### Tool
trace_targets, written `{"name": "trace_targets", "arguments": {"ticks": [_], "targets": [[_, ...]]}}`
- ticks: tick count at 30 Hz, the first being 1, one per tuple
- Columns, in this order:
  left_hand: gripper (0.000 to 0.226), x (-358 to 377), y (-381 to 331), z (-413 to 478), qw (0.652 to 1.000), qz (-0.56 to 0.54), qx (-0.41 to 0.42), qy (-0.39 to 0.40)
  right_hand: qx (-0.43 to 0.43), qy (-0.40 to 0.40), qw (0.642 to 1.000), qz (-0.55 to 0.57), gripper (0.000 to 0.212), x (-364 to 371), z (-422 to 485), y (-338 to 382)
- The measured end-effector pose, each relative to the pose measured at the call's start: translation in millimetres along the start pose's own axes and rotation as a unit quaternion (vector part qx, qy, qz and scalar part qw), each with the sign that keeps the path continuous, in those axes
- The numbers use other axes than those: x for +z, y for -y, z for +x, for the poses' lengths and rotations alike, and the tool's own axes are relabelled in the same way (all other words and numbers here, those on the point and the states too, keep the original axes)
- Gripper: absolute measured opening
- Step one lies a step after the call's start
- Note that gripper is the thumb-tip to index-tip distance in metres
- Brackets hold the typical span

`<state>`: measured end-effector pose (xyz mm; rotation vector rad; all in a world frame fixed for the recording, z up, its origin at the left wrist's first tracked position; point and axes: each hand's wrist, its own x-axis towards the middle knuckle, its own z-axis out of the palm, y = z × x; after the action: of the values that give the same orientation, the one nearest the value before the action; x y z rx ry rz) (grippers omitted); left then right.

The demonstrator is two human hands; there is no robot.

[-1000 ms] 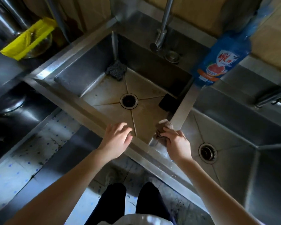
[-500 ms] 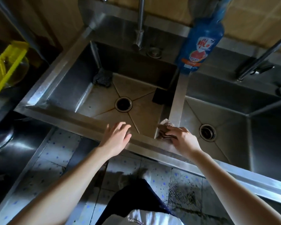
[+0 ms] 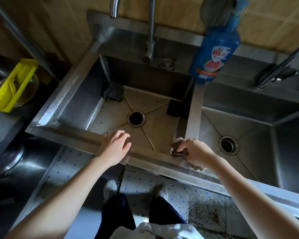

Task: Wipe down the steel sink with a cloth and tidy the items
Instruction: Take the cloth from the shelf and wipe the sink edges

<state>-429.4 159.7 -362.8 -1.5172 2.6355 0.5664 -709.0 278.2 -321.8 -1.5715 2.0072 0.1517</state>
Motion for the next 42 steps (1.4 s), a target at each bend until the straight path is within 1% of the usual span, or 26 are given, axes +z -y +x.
{"name": "trace_targets", "arguments": {"ticks": [2,4,7,11,15,20,25,29,32,34,38,42], "targets": [[0.034,-7,16,4,1.000,0.010,0.015,0.011,0.014,-0.011,1.000,0.023,0.044,10,-2,17],[0.035,-13,33,9,0.999,0.012,0.029,0.019,0.050,-0.041,0.996,0.059,0.041,21,-4,37],[0.036,-22,60,16,0.997,0.027,0.062,0.035,0.111,-0.086,0.986,0.093,0.038,31,-2,65],[0.037,-30,101,26,0.992,0.030,0.102,0.064,0.167,-0.117,0.970,0.130,0.034,40,4,106],[0.037,-41,138,39,0.987,0.023,0.130,0.089,0.175,-0.134,0.966,0.132,0.032,47,21,162],[0.033,-56,175,51,0.985,0.012,0.154,0.071,0.152,-0.130,0.972,0.120,0.026,50,51,234],[0.033,-69,199,58,0.988,0.013,0.141,0.069,0.124,-0.120,0.977,0.121,0.027,52,79,285],[0.034,-78,205,65,0.989,0.020,0.129,0.069,0.109,-0.106,0.980,0.132,0.031,50,93,303],[0.035,-88,210,73,0.992,-0.036,0.093,0.084,0.098,-0.094,0.979,0.152,0.034,47,103,309],[0.035,-94,216,77,0.992,-0.050,0.082,0.083,0.086,-0.084,0.980,0.161,0.034,47,109,311],[0.034,-102,231,78,0.999,-0.020,0.039,0.026,0.074,-0.074,0.978,0.178,0.034,44,118,308],[0.040,-112,248,82,0.999,0.037,0.014,0.011,0.089,-0.054,0.972,0.211,0.030,38,132,308]]}}
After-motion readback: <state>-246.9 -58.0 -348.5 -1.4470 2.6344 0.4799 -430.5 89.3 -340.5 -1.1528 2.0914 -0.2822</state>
